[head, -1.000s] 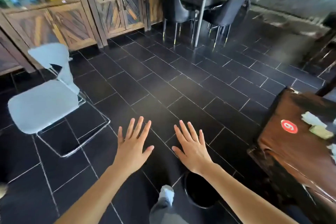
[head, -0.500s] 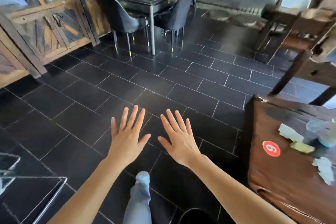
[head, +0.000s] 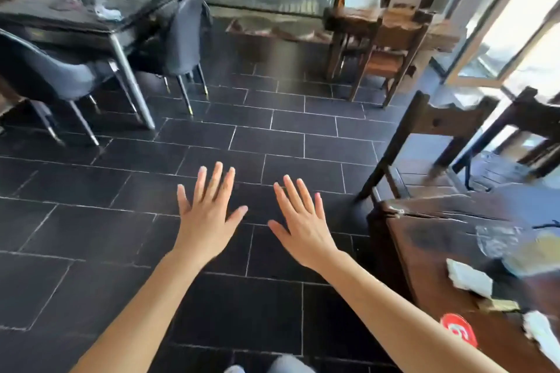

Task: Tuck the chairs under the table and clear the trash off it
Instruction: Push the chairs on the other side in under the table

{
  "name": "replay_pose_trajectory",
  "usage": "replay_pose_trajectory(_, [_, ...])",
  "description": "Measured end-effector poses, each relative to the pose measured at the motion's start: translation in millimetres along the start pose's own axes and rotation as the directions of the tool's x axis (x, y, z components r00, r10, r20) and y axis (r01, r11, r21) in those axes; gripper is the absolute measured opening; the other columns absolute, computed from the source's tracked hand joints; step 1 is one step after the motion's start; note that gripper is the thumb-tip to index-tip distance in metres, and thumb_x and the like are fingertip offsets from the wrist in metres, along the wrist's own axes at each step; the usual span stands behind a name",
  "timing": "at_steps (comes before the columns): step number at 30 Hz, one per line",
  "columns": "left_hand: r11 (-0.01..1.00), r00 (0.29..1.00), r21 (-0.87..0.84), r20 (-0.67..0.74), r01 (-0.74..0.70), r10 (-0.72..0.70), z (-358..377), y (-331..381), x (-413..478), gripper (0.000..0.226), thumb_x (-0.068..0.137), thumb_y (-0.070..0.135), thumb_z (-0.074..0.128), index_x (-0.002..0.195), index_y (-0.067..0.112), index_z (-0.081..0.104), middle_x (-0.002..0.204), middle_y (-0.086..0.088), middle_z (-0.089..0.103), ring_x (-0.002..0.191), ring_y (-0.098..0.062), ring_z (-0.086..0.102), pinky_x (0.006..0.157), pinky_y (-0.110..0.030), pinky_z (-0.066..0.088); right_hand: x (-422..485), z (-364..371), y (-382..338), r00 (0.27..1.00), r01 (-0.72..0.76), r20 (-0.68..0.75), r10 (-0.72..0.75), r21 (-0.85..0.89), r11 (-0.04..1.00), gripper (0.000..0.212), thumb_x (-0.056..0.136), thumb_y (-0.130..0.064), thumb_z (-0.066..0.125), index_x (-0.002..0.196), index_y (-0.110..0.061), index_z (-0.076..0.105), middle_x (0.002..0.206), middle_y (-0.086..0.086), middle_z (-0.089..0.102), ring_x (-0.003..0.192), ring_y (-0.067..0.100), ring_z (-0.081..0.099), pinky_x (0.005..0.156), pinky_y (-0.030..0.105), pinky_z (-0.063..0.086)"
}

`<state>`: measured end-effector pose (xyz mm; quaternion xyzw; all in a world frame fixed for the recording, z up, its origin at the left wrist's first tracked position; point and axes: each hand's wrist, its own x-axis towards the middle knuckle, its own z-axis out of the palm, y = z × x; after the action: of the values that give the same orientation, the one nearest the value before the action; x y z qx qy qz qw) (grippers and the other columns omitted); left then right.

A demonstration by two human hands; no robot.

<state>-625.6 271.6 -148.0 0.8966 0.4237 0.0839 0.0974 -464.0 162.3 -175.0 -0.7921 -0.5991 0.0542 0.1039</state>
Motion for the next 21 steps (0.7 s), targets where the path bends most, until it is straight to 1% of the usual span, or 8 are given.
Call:
replay_pose_trajectory(3, [0.99,0.994,-0.096,0.04,-0.1,0.104,12.5,28.0,85.6,0.067,0.094,0.051,0.025,0.146,0.031,-0.011,0.155,0.01,-0.019,0.14,-0.014,-0.026,0.112,-0.052,-0.014,34.5,-3.5,55.6,0.983,-0.182,-0.023,0.183,0.04,0.982,0.068,0.099,-0.048,0.032,0.151,-0.03,-0.008,0.157,-0.009,-0.021,0.142,0.014,-0.028,0.115,0.045,-0.013])
replay_pose_trajectory(7, [0.973,0.965,-0.067,0.13,-0.222,0.229,45.1,61.7,188.7,0.067,0.093,0.053,0.023,0.146,0.031,-0.012,0.155,0.009,-0.021,0.14,-0.014,-0.027,0.112,-0.052,-0.015,84.6,0.8,134.8,0.925,-0.38,0.015,0.38,0.045,0.924,0.068,0.097,-0.052,0.029,0.151,-0.031,-0.006,0.158,-0.008,-0.02,0.143,0.016,-0.025,0.118,0.049,-0.007])
replay_pose_trajectory(10, [0.953,0.94,-0.041,0.156,-0.302,0.304,65.9,88.4,269.3,0.068,0.093,0.053,0.023,0.146,0.03,-0.013,0.155,0.008,-0.021,0.14,-0.015,-0.027,0.112,-0.052,-0.014,142.4,0.0,196.3,0.914,-0.405,0.001,0.405,0.036,0.914,0.07,0.09,-0.061,0.013,0.151,-0.032,-0.005,0.155,-0.01,-0.022,0.143,0.016,-0.025,0.117,0.049,-0.006])
replay_pose_trajectory(11, [0.948,0.933,-0.033,0.17,-0.317,0.318,70.4,97.6,295.2,0.069,0.092,0.054,0.022,0.146,0.03,-0.013,0.155,0.008,-0.022,0.14,-0.015,-0.027,0.112,-0.052,-0.014,162.5,-4.1,215.4,0.908,-0.418,0.0,0.418,0.048,0.907,0.069,0.09,-0.06,0.014,0.151,-0.032,-0.004,0.156,-0.01,-0.021,0.144,0.016,-0.024,0.117,0.049,-0.006])
replay_pose_trajectory(13, [0.942,0.923,-0.01,0.198,-0.336,0.331,79.5,117.0,347.5,0.07,0.089,0.056,0.015,0.145,0.03,-0.017,0.154,0.008,-0.024,0.139,-0.014,-0.029,0.111,-0.051,-0.015,202.7,-15.4,251.8,0.889,-0.456,-0.009,0.458,0.07,0.887,0.066,0.095,-0.055,0.024,0.151,-0.033,-0.003,0.157,-0.008,-0.019,0.144,0.017,-0.025,0.118,0.05,-0.007])
replay_pose_trajectory(15, [0.928,0.904,-0.002,0.226,-0.372,0.363,86.8,136.9,396.4,0.071,0.086,0.057,0.011,0.145,0.03,-0.019,0.154,0.007,-0.025,0.138,-0.014,-0.03,0.111,-0.051,-0.016,236.7,-30.0,284.5,0.881,-0.472,0.001,0.473,0.068,0.879,0.065,0.098,-0.051,0.029,0.151,-0.033,-0.006,0.157,-0.008,-0.022,0.143,0.017,-0.027,0.117,0.049,-0.01])
replay_pose_trajectory(21, [0.917,0.892,-0.049,0.216,-0.395,0.396,105.2,184.2,527.0,0.067,0.093,0.054,0.021,0.146,0.031,-0.014,0.155,0.008,-0.022,0.14,-0.014,-0.027,0.113,-0.051,-0.012,331.6,-60.0,377.8,0.852,-0.522,-0.01,0.524,0.069,0.85,0.066,0.098,-0.051,0.031,0.151,-0.034,-0.004,0.157,-0.007,-0.021,0.143,0.018,-0.026,0.118,0.051,-0.009])
